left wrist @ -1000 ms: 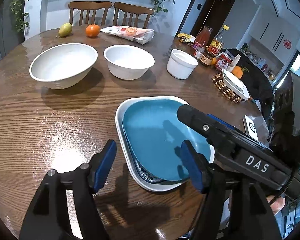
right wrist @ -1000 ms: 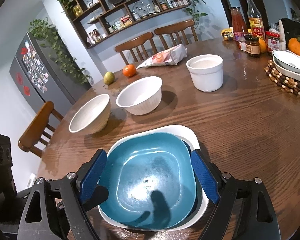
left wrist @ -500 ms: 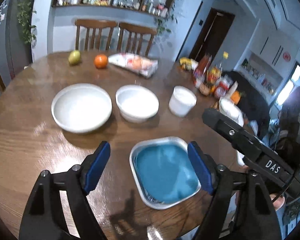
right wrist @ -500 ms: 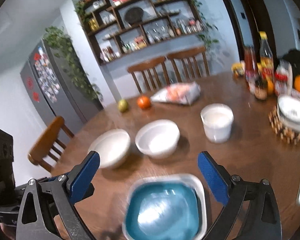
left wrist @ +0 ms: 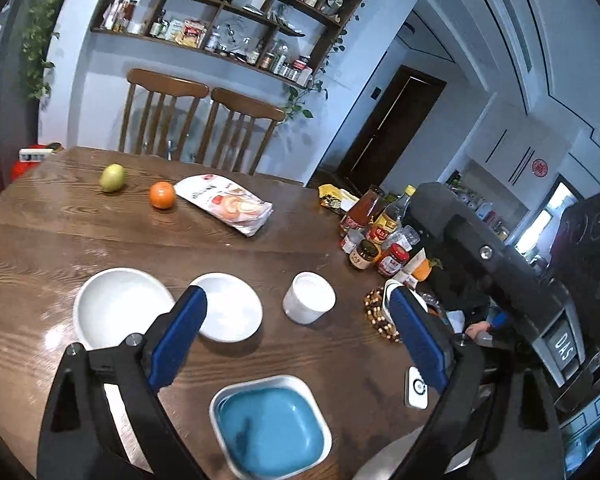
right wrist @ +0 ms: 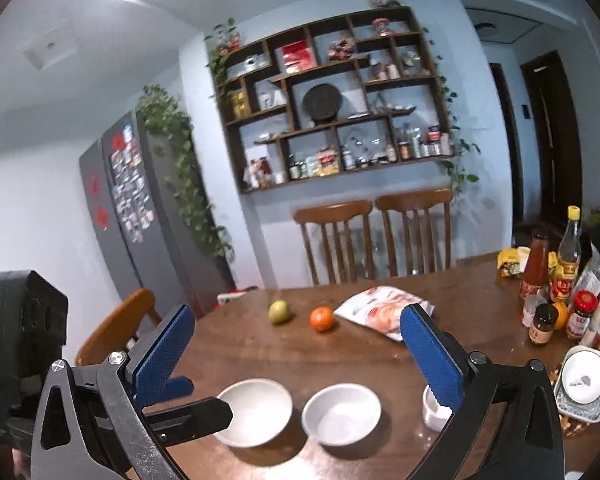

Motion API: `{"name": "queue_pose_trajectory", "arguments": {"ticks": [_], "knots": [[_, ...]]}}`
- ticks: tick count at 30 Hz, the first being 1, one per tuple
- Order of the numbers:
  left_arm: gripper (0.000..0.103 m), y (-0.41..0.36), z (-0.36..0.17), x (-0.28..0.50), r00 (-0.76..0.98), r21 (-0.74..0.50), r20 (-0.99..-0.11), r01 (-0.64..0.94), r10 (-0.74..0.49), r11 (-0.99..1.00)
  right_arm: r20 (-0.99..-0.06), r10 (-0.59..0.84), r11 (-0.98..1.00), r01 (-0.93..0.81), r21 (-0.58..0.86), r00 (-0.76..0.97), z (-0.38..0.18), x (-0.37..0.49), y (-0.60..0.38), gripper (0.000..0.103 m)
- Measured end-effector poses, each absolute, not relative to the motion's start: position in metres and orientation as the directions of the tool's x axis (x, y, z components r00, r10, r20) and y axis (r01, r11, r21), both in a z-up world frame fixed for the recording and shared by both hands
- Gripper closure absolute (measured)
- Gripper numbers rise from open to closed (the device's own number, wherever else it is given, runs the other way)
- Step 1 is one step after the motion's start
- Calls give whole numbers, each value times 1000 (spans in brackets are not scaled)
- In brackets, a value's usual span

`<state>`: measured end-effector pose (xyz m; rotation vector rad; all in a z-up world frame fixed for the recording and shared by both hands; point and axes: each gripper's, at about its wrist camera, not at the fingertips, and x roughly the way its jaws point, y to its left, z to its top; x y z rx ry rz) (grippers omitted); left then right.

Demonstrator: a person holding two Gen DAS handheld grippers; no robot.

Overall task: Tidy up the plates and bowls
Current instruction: 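Open the right gripper and lift both grippers away from the plate stack, then grip the rim of the white bowl with the right gripper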

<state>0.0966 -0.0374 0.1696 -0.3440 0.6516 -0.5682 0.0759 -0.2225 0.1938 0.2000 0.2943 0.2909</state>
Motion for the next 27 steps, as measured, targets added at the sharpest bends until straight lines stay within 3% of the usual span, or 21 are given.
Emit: {"name": "queue_pose_trajectory", "arguments": {"ticks": [3,5,8,12,20,27], "knots": [[10,-46,154,118,661,-478,-496,333,-563,813,-297,310,929,-223,294,903,177,97,-236,0],[10,-56,133,136,622,-474,-562,297,-544,829,-408,331,928,-216,303,851,167,123,-240,0],[12,-69,111,160,517,-481,-661,265,-544,836,-471,375,913,-231,335,799,151,149,-247,0],[11,-78,88,175,473,-473,-713,220,-517,853,-591,390,903,-167,397,706,119,189,-255,0],[12,-88,49,203,395,-436,-797,149,-457,888,-718,481,856,-92,509,503,48,249,-258,0],[12,-91,30,211,353,-410,-834,118,-424,904,-735,497,844,-63,532,462,27,259,-256,3]]}}
